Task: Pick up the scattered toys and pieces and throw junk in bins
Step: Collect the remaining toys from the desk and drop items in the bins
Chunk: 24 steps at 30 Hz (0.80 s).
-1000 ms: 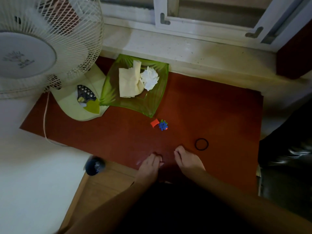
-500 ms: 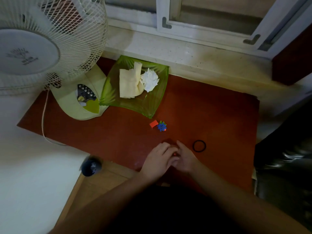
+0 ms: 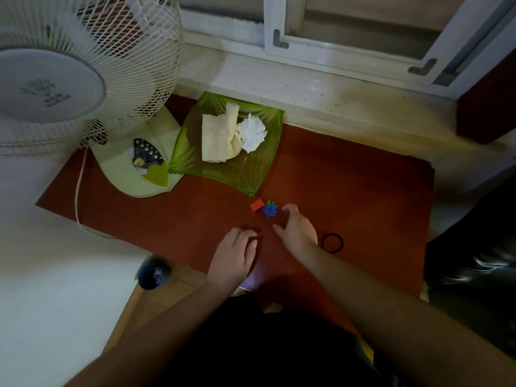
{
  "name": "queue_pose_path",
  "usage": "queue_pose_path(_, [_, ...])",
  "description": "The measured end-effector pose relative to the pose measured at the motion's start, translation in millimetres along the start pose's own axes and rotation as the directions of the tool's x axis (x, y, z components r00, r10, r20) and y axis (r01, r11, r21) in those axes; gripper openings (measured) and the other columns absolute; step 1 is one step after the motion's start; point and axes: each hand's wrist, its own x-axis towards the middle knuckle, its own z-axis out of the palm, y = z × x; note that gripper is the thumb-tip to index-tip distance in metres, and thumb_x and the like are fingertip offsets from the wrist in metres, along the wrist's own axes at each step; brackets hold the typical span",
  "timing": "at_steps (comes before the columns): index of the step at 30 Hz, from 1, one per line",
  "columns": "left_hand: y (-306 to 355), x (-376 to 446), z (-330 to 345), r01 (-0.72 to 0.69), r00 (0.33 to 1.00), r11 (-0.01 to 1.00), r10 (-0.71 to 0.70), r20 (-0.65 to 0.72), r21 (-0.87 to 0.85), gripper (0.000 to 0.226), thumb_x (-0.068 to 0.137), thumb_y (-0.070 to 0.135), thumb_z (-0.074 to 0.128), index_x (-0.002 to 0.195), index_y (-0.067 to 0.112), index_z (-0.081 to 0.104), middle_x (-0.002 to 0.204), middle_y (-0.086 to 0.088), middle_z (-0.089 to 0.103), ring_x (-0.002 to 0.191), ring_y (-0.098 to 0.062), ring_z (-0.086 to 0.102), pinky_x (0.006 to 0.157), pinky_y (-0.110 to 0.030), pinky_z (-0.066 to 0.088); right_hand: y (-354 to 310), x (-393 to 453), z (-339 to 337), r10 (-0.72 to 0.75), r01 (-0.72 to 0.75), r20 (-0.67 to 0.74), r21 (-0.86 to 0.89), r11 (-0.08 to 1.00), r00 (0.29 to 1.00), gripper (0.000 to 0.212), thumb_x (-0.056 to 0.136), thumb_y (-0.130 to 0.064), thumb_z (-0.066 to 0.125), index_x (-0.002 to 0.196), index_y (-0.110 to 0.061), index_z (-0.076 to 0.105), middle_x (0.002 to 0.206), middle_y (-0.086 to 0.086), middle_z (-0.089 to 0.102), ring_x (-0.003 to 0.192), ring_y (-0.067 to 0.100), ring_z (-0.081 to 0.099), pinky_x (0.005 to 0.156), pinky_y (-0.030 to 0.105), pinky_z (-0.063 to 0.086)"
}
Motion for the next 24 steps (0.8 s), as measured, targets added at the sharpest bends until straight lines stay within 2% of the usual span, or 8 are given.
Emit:
queue_pose_path(4, [-9.3, -4.4, -9.7, 0.047, 0.999, 0.999, -0.048, 0.014, 0.027, 0.035, 0.095, 0.035, 0.038, 0.112, 0.014, 0.060, 0.101, -0.004, 0.056, 0.092, -0.022, 0.054, 0.082, -0.034, 0.043, -12.9, 11.1, 7.6, 0.033, -0.036, -0.061, -0.055, 0.998, 0.998, 0.043, 0.088, -0.038, 0.065, 0.121, -0.020, 0.043, 0.107, 0.007, 0.065, 0.095, 0.029, 0.065, 0.063, 0.031, 0.038])
queue_pose_path(8, [-16.6, -8.2, -17.2, 0.075, 0.997, 0.996, -0.076, 0.027, 0.048, 0.039, 0.095, 0.036, 0.035, 0.113, 0.013, 0.061, 0.102, -0.004, 0.056, 0.093, -0.021, 0.054, 0.082, -0.034, 0.045, -17.3, 17.0, 12.9, 0.022, -0.031, -0.093, -0.095, 0.995, 0.995, 0.037, 0.091, -0.039, 0.061, 0.116, -0.016, 0.046, 0.102, 0.009, 0.066, 0.091, 0.030, 0.065, 0.062, 0.033, 0.043])
queue_pose_path(17, [-29.2, 0.8, -17.5, 0.078, 0.994, 0.996, -0.080, 0.074, 0.031, 0.040, 0.095, 0.038, 0.033, 0.114, 0.015, 0.060, 0.104, -0.004, 0.056, 0.095, -0.023, 0.055, 0.082, -0.038, 0.047, -11.2, 20.7, 11.6, -0.042, 0.029, -0.046, -0.253, 0.967, 0.998, 0.038, 0.097, -0.041, 0.049, 0.112, -0.006, 0.047, 0.104, 0.014, 0.065, 0.094, 0.034, 0.065, 0.064, 0.036, 0.044])
queue_pose_path(20, [-29.8, 12.3, -17.0, 0.054, 0.997, 0.998, -0.056, 0.046, 0.029, 0.038, 0.095, 0.037, 0.037, 0.114, 0.014, 0.060, 0.103, -0.005, 0.057, 0.094, -0.023, 0.056, 0.081, -0.037, 0.047, -9.9, 19.5, 3.1, 0.011, -0.014, -0.027, -0.118, 0.993, 1.000, 0.032, 0.102, -0.032, 0.040, 0.114, -0.004, 0.048, 0.107, 0.019, 0.065, 0.095, 0.038, 0.064, 0.065, 0.035, 0.043])
queue_pose_path(23, [-28.1, 29.6, -14.4, 0.058, 0.997, 0.998, -0.058, 0.045, 0.013, 0.041, 0.094, 0.039, 0.037, 0.121, 0.014, 0.056, 0.107, -0.005, 0.055, 0.097, -0.023, 0.057, 0.083, -0.038, 0.049, -6.9, 20.8, -9.7, 0.166, -0.182, 0.093, 0.204, 0.962, 0.982, 0.029, 0.103, -0.020, 0.036, 0.116, -0.002, 0.054, 0.113, 0.021, 0.060, 0.098, 0.037, 0.060, 0.074, 0.038, 0.048])
queue_pose_path(24, [-26.7, 36.1, -13.4, 0.060, 0.997, 0.998, -0.061, 0.053, 0.015, 0.044, 0.093, 0.040, 0.036, 0.125, 0.015, 0.053, 0.110, -0.005, 0.054, 0.100, -0.023, 0.057, 0.085, -0.040, 0.050, -3.3, 21.7, -11.0, 0.218, -0.256, 0.147, 0.348, 0.902, 0.965, 0.027, 0.103, -0.021, 0.037, 0.108, -0.005, 0.058, 0.101, 0.017, 0.059, 0.083, 0.030, 0.061, 0.064, 0.034, 0.049])
